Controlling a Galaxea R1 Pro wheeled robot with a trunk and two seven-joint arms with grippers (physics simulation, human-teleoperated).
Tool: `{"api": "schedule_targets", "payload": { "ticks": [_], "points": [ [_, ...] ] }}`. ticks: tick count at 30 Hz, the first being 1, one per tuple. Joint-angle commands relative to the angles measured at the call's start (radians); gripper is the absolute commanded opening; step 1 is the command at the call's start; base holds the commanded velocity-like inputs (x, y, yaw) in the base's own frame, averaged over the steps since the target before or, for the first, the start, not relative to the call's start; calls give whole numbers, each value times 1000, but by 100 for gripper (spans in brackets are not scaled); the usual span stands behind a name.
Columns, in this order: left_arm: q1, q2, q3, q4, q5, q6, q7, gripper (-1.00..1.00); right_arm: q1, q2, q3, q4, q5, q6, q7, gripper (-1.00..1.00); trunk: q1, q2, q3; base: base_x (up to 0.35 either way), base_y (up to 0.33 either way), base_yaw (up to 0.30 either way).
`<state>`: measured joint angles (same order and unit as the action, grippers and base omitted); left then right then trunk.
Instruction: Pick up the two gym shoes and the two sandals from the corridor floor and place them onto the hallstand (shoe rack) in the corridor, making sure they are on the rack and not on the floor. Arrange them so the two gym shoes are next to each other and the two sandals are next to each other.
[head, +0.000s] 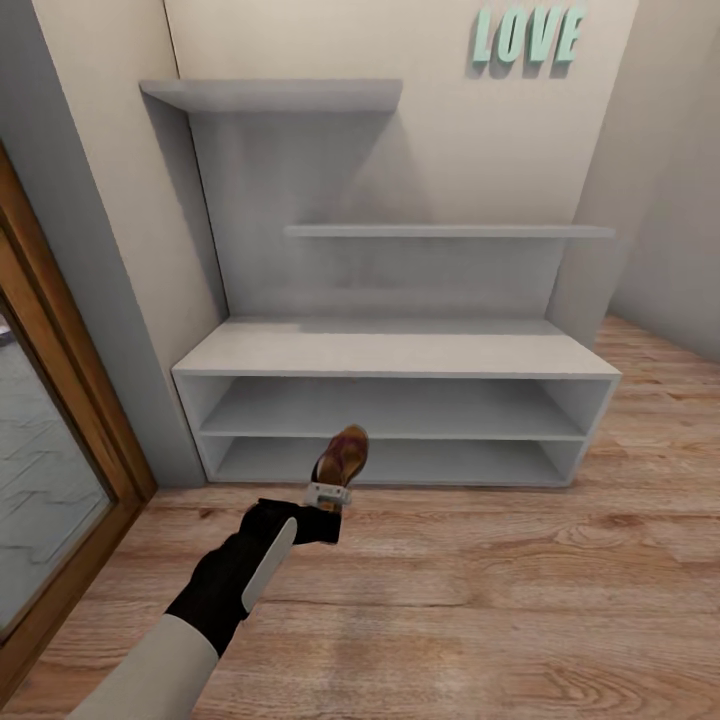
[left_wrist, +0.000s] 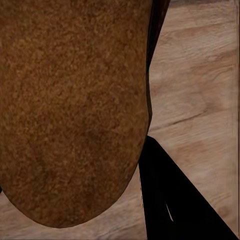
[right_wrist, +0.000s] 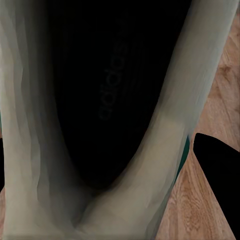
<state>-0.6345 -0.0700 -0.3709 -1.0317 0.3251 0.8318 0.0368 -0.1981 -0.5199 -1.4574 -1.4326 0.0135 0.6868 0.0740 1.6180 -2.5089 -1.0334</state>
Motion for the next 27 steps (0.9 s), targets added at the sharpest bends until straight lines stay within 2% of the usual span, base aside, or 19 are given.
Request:
{"api": "schedule_targets", "payload": {
  "ticks": [1,13,19,20,21,27],
  "points": [
    [-1,0,0,-12,0,14,2,-100,-1,0,-2,-1,1,5,6,-100,0,0,-1,0,0,0],
    [-1,17,7,-29,0,25,8,-100,-1,0,-3,-1,0,5,6,-100,0,0,-12,0,0,0],
    [-1,26,70,-26,0,22,62,-100,-1,0,-3,-2,0,5,6,-100,3,-2,-45,0,0,0],
    [-1,25,89,-25,0,17,95,-100,-1,0,-3,-2,1,5,6,-100,3,-2,-50,0,0,0],
    [-1,24,94,-26,0,8,112,-100,-1,0,-3,-2,2,5,6,-100,3,-2,-54,0,0,0],
    [-1,15,99,-27,0,-83,151,-100,-1,1,-3,-2,2,5,6,-100,3,-2,-56,0,0,0]
  ]
}}
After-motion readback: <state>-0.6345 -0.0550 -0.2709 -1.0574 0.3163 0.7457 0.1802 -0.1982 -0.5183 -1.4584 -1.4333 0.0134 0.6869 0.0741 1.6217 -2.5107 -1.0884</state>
